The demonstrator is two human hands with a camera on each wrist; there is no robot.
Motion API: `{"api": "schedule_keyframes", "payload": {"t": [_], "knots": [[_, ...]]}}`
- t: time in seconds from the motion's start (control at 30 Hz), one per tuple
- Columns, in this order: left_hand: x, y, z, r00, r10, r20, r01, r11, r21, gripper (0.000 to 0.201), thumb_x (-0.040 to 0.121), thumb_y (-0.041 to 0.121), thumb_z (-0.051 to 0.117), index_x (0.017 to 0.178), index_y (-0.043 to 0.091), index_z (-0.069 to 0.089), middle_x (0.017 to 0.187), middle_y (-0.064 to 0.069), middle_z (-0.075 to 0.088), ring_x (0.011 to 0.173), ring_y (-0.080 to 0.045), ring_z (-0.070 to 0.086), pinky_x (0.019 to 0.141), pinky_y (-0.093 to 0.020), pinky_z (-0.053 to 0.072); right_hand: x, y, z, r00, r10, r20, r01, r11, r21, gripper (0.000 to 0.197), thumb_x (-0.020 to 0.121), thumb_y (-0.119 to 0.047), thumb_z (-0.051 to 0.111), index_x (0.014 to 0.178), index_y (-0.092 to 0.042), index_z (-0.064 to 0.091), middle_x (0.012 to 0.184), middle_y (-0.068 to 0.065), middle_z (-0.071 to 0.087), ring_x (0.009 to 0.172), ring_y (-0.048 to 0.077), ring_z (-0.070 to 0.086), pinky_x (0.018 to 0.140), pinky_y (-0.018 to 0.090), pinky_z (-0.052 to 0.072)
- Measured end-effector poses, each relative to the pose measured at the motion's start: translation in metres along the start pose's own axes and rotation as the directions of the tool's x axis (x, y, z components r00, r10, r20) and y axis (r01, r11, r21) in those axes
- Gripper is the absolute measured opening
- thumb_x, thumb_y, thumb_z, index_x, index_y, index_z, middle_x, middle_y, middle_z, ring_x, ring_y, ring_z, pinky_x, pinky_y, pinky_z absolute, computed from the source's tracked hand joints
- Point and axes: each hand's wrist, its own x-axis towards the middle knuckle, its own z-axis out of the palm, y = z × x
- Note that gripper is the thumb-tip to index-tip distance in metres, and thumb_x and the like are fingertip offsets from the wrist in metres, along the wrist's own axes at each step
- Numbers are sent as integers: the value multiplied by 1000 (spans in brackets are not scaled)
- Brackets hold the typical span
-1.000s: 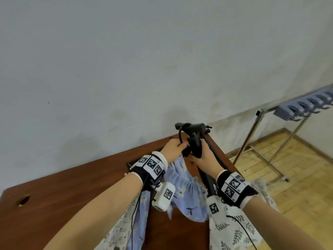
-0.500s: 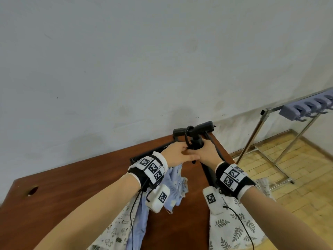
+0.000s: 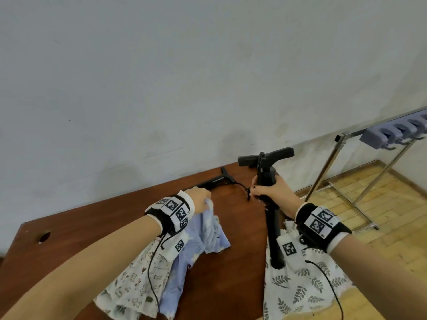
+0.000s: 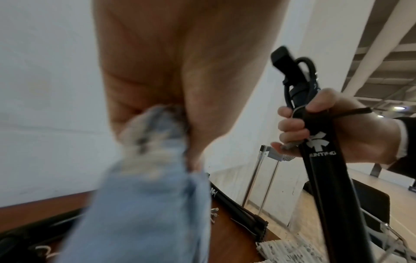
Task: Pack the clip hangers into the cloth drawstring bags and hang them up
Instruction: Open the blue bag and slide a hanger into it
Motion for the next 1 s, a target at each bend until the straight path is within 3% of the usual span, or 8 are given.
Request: {"api": "schedule_keyframes", "payload": {"t": [0.27, 0.33, 0.5, 0.6, 0.73, 0.87, 0.93, 1.0], "knots": [[7, 6, -15, 874, -70, -480, -81, 955, -285, 26, 96, 25, 47, 113, 26, 67, 110, -5, 67, 100, -27, 63, 86, -36, 51, 18, -3, 24, 990, -2, 142, -30, 973, 228, 31, 66, -9, 71, 97, -6, 66, 71, 19, 60, 60, 25, 54, 64, 34, 48], [8, 9, -26, 814, -118, -569, -109, 931, -347, 24, 96, 27, 48, 107, 27, 69, 102, -4, 68, 92, -26, 63, 81, -34, 51, 21, 7, 32, 979, 60, 193, -85, 989, 122, 43, 68, -10, 71, 109, 1, 65, 75, 20, 60, 65, 26, 57, 65, 32, 49], [4, 16, -41, 711, -223, -667, -271, 788, -553, 31, 95, 39, 50, 81, 19, 69, 80, 1, 70, 78, -17, 64, 73, -28, 48, 16, 28, 53, 959, 161, 232, -189, 977, 102, 7, 81, -1, 66, 77, 5, 66, 66, 15, 63, 61, 25, 59, 65, 32, 51], [-1, 23, -43, 724, -64, -687, -352, 822, -448, 24, 96, 35, 52, 100, 23, 72, 105, 3, 70, 94, -15, 64, 85, -28, 48, 13, 35, 62, 932, 181, 314, -260, 938, 230, 13, 83, -4, 64, 72, 3, 64, 70, 20, 61, 66, 30, 58, 71, 36, 51], [0, 32, -29, 700, 228, -677, -337, 941, -32, 24, 100, 30, 46, 112, 31, 67, 117, 12, 62, 94, -14, 63, 74, -33, 52, 13, 35, 80, 931, 175, 321, -250, 945, 211, 12, 84, -7, 66, 74, -2, 63, 68, 15, 60, 60, 25, 54, 67, 36, 49], [4, 42, -25, 738, 253, -625, -300, 953, 30, 32, 101, 33, 40, 122, 29, 63, 126, 10, 60, 106, -17, 63, 84, -32, 50, 15, 41, 103, 942, 223, 250, -230, 973, -1, 32, 78, -7, 74, 106, -12, 59, 80, 11, 68, 57, 16, 61, 57, 26, 50], [0, 47, -20, 672, 393, -628, -440, 894, 88, 42, 94, 33, 34, 118, 20, 67, 122, 1, 65, 101, -24, 66, 81, -41, 54, 15, 46, 115, 929, 258, 264, -242, 966, -94, 43, 77, -6, 75, 115, -13, 55, 90, 17, 70, 55, 16, 61, 55, 28, 51], [-13, 55, -19, 555, 563, -612, -561, 797, 224, 37, 86, 22, 39, 110, 17, 68, 109, -4, 69, 75, -23, 69, 57, -37, 55, 13, 46, 119, 900, 316, 300, -271, 945, -182, 37, 81, -6, 71, 116, -3, 59, 92, 22, 68, 54, 16, 56, 58, 31, 50]]}}
